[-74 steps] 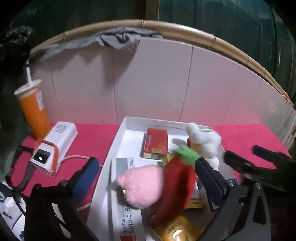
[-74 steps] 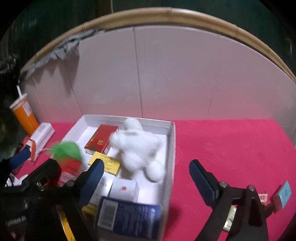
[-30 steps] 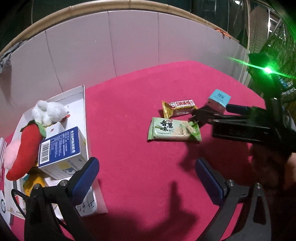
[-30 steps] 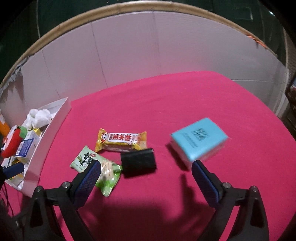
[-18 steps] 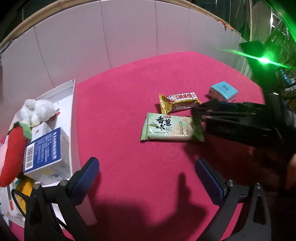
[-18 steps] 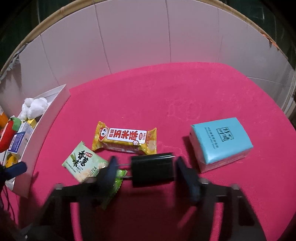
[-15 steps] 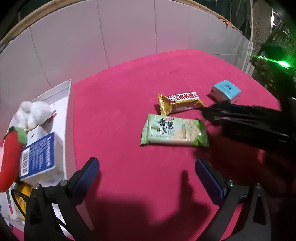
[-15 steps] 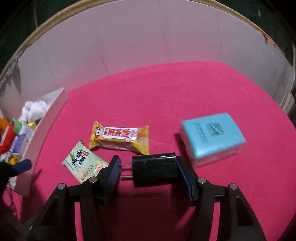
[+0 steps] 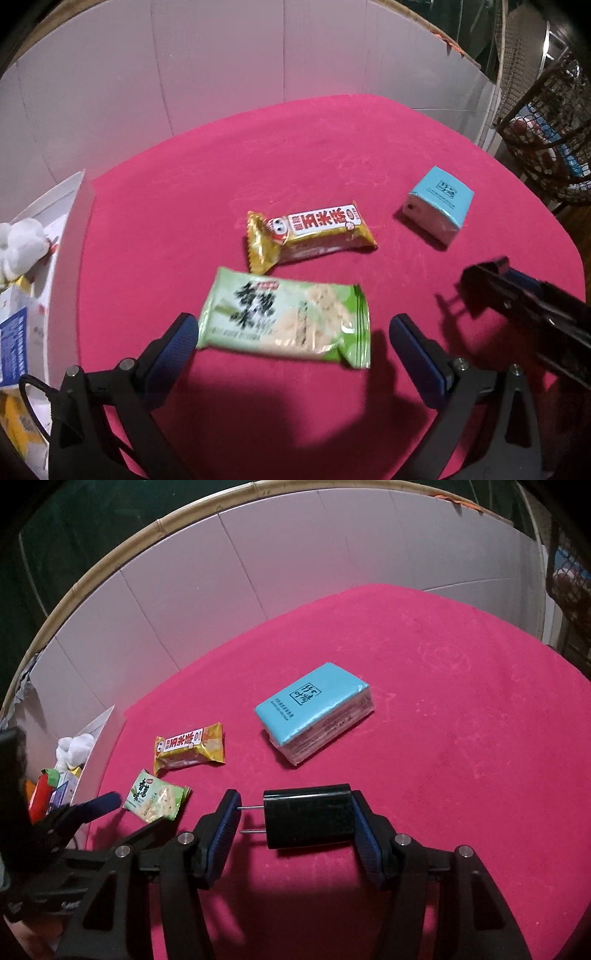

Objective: Organize objects
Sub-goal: 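Grasp the green cracker pack with left tool while right grasps the black plug, then carry the green cracker pack and black plug over the white tray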

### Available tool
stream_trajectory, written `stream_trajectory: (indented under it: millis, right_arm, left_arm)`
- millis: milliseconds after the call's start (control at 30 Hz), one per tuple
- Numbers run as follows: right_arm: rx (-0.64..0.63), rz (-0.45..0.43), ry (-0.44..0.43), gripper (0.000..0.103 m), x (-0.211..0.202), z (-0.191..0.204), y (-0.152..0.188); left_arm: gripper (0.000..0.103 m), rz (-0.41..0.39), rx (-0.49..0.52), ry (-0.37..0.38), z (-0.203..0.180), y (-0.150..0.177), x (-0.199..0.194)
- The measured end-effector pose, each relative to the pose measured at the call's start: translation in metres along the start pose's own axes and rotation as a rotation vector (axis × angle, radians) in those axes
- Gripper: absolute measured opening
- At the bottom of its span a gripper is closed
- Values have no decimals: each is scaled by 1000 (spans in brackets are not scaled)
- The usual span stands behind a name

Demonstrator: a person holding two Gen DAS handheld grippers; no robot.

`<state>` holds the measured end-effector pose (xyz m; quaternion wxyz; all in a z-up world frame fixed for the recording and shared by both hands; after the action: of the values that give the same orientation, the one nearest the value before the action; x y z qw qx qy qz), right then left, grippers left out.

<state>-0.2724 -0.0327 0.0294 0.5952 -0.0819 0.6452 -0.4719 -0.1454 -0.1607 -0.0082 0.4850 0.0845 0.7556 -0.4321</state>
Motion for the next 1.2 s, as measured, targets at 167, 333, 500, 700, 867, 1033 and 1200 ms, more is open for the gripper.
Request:
stream_trajectory:
  millis: [167,333,500,700,867,1033,1200]
  right_arm:
    - [15,-5,-16,63,1,-1,-2]
    - [15,-5,-15,63,3,0,-2]
    - [20,-8,-17,63,2,-1,0]
    - [14,-5,-11,63,3,1,-1]
    - [16,-14,-6,63,1,1,-1]
    - [-12,-60,31,63,-10,5,-3]
    - [-12,-89,25,63,-25,11,-8]
  left_arm:
    - [103,-9,22,-4,1,0,9]
    - [102,-15,22,-1,3,2,6]
    - [80,-41,-2,21,3,3,0]
    - [68,-64,-13,37,6,5,-14]
    - [68,-87,0,55,2,11,-24]
    - [67,-120,10,71,-1,11,-42]
    - [67,-173,17,85,-4,7,-69]
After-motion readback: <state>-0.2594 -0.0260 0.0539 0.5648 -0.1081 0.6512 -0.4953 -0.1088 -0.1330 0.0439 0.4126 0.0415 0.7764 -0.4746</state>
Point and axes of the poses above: each gripper's, at about its wrist camera, not at the fingertips, and x roughly the way its jaws point, z to its left, y to its underside, the point moved 5 cm from there along x, roughly the way its jaws point, and after that the axes turned 13 degrees about -x, right-handed, at the moved point
